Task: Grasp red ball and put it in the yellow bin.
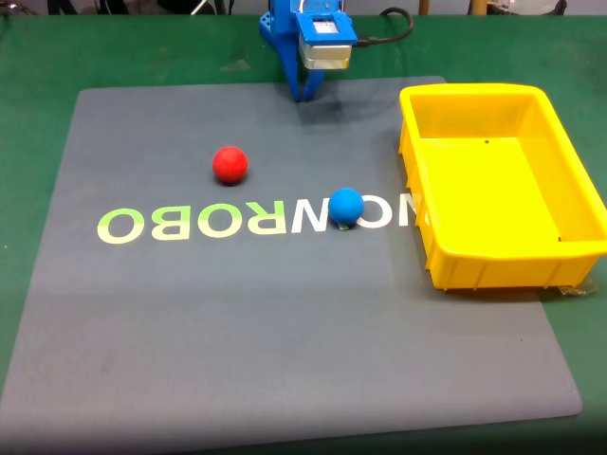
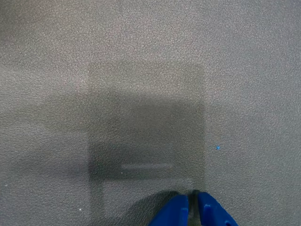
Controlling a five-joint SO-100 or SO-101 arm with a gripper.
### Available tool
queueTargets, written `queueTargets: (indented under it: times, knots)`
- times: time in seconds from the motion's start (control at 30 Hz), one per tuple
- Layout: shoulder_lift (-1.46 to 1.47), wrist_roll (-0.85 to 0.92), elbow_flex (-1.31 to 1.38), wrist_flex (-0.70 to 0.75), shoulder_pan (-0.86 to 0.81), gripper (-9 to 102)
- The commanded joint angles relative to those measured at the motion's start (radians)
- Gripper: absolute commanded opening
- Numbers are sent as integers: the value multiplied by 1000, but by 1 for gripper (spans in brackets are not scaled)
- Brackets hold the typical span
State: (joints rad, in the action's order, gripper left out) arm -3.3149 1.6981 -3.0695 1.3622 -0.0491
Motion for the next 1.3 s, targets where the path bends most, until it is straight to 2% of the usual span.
queueTargets:
  times: [0.0,0.47,0.53,0.63,0.7,0.93,1.07,1.27]
  knots:
    - [-11,-2,-31,21,31,1]
    - [-9,11,-29,18,23,1]
    - [-9,6,-23,-3,-2,7]
    - [-9,25,37,-15,-31,23]
    - [-9,55,94,-17,-49,28]
    - [11,210,229,-72,-160,28]
    - [193,215,356,-123,-212,28]
    - [647,173,600,-310,-290,28]
